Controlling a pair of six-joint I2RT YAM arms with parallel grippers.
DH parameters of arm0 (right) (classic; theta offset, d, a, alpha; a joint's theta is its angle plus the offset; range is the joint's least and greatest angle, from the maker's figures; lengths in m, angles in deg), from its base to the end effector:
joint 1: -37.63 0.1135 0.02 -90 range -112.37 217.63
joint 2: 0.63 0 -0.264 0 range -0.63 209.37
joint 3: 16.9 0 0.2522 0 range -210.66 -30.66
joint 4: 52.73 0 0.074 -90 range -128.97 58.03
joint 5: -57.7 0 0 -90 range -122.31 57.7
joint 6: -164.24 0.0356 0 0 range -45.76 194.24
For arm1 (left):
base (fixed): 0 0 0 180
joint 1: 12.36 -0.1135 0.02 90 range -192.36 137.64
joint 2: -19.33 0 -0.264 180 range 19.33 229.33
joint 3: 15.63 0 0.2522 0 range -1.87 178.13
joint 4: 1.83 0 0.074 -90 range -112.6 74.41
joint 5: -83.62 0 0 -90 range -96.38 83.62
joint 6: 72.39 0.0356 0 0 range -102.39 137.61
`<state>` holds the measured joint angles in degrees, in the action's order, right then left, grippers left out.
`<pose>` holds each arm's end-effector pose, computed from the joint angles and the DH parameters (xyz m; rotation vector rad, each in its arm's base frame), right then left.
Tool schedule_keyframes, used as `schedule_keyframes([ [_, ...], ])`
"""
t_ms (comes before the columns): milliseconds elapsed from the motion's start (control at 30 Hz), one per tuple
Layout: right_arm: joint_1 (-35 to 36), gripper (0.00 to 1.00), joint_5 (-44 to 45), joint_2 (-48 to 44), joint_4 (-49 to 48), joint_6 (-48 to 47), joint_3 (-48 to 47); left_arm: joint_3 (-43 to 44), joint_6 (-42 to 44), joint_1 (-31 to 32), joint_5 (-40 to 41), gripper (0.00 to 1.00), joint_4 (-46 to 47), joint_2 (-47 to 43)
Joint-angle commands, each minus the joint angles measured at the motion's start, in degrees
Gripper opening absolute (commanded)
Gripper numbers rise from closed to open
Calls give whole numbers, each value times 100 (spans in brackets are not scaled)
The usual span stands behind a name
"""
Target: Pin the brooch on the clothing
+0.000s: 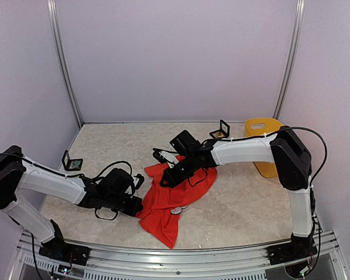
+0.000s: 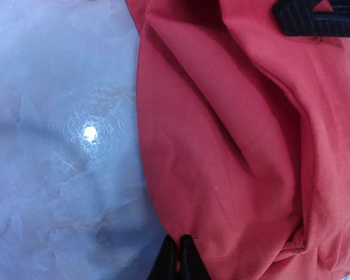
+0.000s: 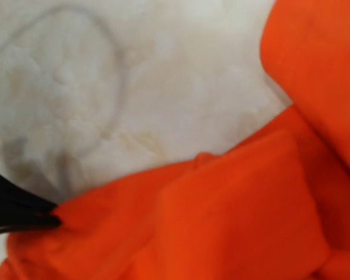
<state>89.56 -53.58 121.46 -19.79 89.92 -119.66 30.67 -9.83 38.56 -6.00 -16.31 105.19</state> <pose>0.2758 0.3731 0.1689 -0.9850 2.4628 0.9164 0.1639 -0.2015 0.1275 0.5266 2.5476 -0.5267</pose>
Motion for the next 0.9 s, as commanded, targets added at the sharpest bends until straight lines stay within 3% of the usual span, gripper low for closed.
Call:
schedule_keyframes([
  [0, -75, 0, -137, -831, -93, -200, -173, 129, -1, 148, 68, 0, -207, 70],
  [267, -67, 0, 52, -2508, 134, -978, -483, 1444, 467, 238, 2063, 0, -1893, -1415],
  [500, -57, 0, -377, -3749, -85, -1492, -886, 2893, 1136, 378, 2906, 0, -2711, -2534],
  [767, 2, 0, -1237, -4312, -386, -1672, -1298, 4782, 2300, 1978, 4587, 0, -3110, -2676],
  [867, 2, 0, -699, -4347, -349, -1782, -1276, 5138, 2689, 2310, 4858, 0, -3022, -2445],
])
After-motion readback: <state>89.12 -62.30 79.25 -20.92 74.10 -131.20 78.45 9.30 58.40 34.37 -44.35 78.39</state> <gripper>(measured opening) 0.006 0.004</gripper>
